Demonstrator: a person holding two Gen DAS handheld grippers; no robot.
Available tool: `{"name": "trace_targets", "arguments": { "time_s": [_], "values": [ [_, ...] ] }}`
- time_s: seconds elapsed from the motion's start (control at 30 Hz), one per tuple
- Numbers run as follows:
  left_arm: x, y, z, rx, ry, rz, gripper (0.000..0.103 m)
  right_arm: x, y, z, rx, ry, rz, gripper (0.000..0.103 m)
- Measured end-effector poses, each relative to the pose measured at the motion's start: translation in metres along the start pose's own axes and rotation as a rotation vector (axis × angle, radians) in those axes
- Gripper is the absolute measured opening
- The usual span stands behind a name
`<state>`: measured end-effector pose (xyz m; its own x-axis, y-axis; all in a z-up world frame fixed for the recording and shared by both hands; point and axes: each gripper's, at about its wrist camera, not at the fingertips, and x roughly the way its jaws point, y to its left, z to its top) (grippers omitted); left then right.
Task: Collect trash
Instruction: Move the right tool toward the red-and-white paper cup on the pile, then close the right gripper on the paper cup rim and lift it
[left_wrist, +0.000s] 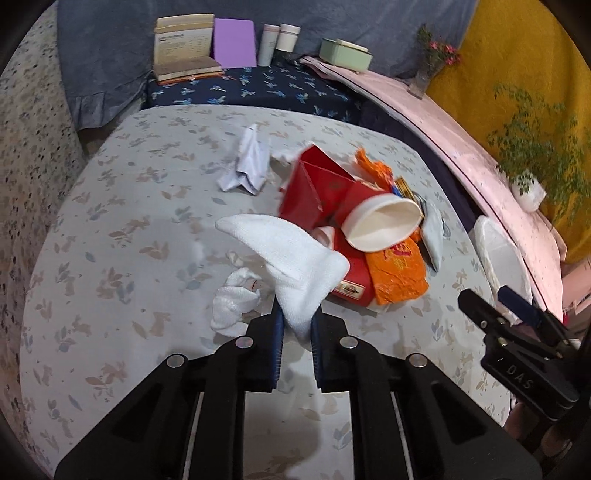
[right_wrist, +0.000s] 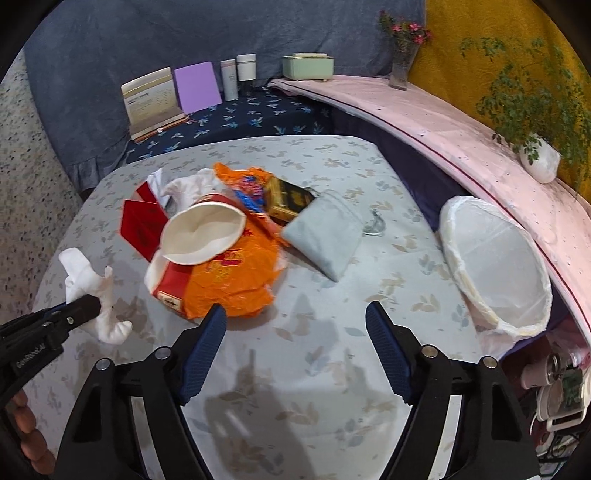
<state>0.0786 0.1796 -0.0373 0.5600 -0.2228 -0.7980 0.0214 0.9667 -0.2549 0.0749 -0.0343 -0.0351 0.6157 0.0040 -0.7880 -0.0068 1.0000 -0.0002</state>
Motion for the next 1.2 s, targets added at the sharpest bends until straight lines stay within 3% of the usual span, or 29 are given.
{"name": "trace_targets", "arguments": {
  "time_s": [0.23,0.5,0.77,1.2],
  "values": [
    [-0.009,0.026,0.008,-0.054,-0.025,0.002,0.013,0.008,0.033,0.005,-0.057,0.005,0.034,0.067],
    [-0.009,0.038,0.013,-0.065,-0.033,-0.048,0.013,0.022,0.04,0.031,-0.006,0.002,0.096,0.066],
    [0.003,0.043,0.015,-0.061,-0.011,-0.088,0.013,0.05,0.05,0.047,0.032,0.04,0.153,0.05],
    [0.015,0.032,0.016,-0.03,0.009,-0.062,0.013,0.077,0.051,0.057,0.111,0.092,0.256,0.016]
  ]
}}
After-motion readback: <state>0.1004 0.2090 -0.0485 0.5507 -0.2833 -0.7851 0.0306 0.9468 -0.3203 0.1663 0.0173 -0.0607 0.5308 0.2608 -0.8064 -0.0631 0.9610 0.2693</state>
